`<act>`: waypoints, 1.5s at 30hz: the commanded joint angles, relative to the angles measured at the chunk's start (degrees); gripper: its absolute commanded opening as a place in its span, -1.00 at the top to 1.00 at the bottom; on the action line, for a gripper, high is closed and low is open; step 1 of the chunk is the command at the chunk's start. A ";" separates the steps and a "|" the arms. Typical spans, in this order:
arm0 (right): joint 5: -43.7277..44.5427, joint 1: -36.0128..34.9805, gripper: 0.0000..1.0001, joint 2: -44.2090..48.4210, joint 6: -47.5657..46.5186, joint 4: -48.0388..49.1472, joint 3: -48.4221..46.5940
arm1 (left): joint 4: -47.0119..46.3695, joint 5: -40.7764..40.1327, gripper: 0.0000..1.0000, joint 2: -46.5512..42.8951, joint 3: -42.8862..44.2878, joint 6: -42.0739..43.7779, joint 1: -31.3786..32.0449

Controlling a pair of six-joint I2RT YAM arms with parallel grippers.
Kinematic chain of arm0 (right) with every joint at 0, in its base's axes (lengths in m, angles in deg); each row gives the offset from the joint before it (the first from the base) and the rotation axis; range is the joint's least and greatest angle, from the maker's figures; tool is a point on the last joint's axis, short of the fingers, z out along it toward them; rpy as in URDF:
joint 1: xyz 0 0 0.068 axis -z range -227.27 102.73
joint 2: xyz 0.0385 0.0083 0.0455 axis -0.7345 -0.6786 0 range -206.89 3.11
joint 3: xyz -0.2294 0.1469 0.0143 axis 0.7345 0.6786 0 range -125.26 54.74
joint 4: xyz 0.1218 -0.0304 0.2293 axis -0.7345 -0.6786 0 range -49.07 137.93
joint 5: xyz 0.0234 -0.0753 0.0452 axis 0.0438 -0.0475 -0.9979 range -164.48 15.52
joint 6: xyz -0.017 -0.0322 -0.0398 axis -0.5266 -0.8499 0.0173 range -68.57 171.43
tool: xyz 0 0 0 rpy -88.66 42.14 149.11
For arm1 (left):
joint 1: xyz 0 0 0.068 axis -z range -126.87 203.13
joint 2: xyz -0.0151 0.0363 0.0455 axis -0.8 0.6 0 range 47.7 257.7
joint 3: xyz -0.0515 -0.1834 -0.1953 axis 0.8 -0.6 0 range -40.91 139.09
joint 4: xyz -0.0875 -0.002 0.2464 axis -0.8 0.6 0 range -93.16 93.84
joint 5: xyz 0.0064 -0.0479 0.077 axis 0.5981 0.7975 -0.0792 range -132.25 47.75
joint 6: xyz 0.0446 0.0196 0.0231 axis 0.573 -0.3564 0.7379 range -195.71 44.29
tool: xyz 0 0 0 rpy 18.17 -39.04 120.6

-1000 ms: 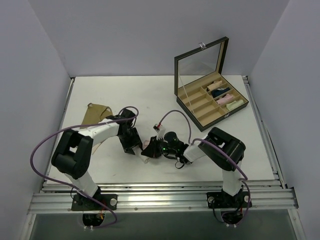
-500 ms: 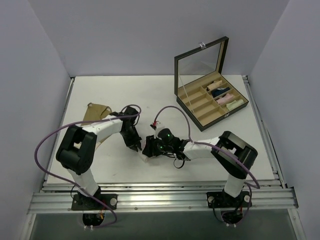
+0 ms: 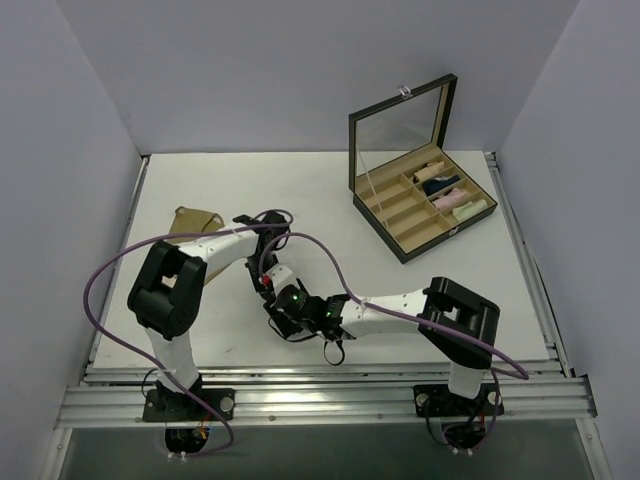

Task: Roll the underwear

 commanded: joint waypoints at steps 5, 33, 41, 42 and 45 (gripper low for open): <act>12.24 -1.38 0.01 -7.48 -8.68 -4.48 -5.28 | 6.36 -4.38 0.89 2.90 1.35 1.06 1.20; -32.49 16.73 0.81 -4.76 18.38 45.78 29.60 | -14.29 3.62 -0.08 -13.45 -9.37 -2.10 -2.75; -33.64 17.17 0.80 -6.26 17.77 45.09 28.38 | -18.87 3.09 -0.10 -11.77 -9.28 -2.28 0.59; -33.64 17.17 0.80 -6.35 17.77 45.09 28.38 | -18.78 3.18 -0.10 -11.60 -9.11 -2.19 0.85; -33.38 17.17 0.80 -6.70 17.95 45.18 28.20 | -19.13 3.44 -0.10 -10.55 -9.10 -1.75 1.38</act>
